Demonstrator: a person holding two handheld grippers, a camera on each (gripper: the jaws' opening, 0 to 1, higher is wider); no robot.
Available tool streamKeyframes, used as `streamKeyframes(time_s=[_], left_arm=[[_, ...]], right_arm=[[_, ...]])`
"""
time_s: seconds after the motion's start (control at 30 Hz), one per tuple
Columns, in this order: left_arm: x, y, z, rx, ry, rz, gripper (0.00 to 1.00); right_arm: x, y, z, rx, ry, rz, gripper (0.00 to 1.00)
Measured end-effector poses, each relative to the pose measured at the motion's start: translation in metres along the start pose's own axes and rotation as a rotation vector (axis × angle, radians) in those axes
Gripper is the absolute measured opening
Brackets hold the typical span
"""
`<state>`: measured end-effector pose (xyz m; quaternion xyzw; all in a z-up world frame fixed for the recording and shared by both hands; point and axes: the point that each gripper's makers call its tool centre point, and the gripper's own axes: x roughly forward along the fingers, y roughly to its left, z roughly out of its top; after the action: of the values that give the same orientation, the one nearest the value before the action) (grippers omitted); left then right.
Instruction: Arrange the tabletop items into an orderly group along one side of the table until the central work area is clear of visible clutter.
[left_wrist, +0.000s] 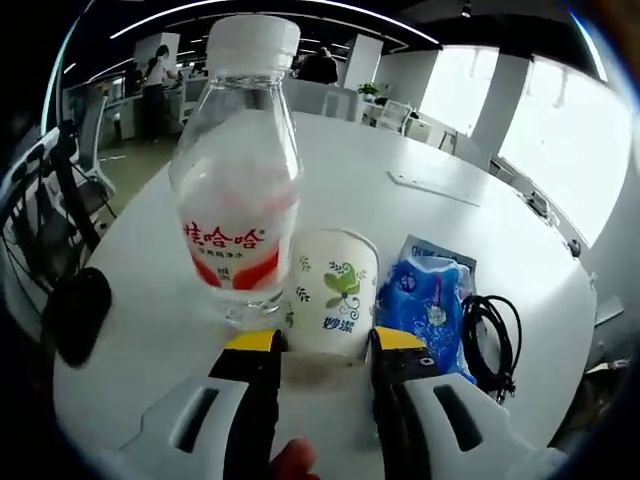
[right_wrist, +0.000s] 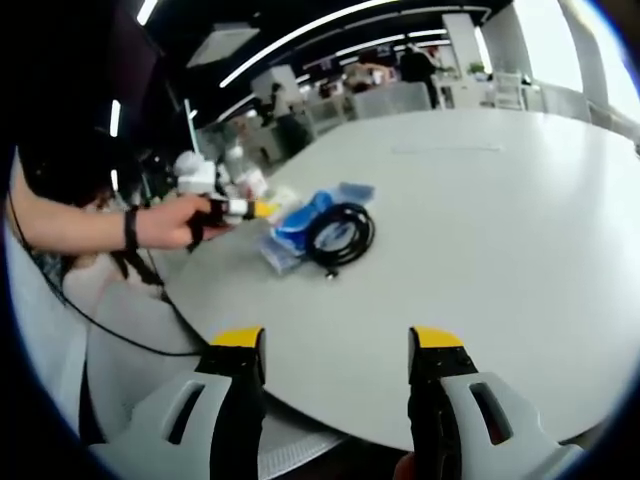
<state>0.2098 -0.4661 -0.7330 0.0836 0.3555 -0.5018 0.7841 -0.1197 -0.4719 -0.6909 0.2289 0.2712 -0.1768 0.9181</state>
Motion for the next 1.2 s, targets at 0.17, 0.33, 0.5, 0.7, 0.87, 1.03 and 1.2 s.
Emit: streamKeyframes(time_s=[0.17, 0.33, 0.5, 0.7, 0.87, 1.03, 1.2], left_arm=[[-0.010, 0.001, -0.007, 0.020, 0.005, -0.011, 0.34], [-0.021, 0.003, -0.016, 0.033, 0.011, -0.019, 0.34], [-0.031, 0.003, -0.027, 0.055, 0.019, -0.026, 0.34], [-0.041, 0.006, -0.031, 0.058, 0.019, -0.030, 0.34], [-0.051, 0.009, -0.035, 0.066, 0.019, -0.035, 0.34], [-0.063, 0.013, -0.047, 0.070, 0.030, -0.038, 0.34], [-0.074, 0.014, -0.059, 0.091, 0.045, -0.046, 0.34]], right_arm=[[0.004, 0.004, 0.002, -0.004, -0.001, 0.010, 0.56], [0.006, 0.008, 0.003, -0.010, -0.002, 0.020, 0.55], [0.008, 0.010, 0.004, -0.015, -0.002, 0.027, 0.55], [0.008, 0.012, 0.003, -0.018, -0.002, 0.033, 0.55], [0.011, 0.014, 0.001, -0.019, 0.000, 0.039, 0.55], [0.013, 0.019, 0.001, -0.022, -0.002, 0.047, 0.55], [0.014, 0.020, 0.001, -0.023, -0.003, 0.052, 0.55]])
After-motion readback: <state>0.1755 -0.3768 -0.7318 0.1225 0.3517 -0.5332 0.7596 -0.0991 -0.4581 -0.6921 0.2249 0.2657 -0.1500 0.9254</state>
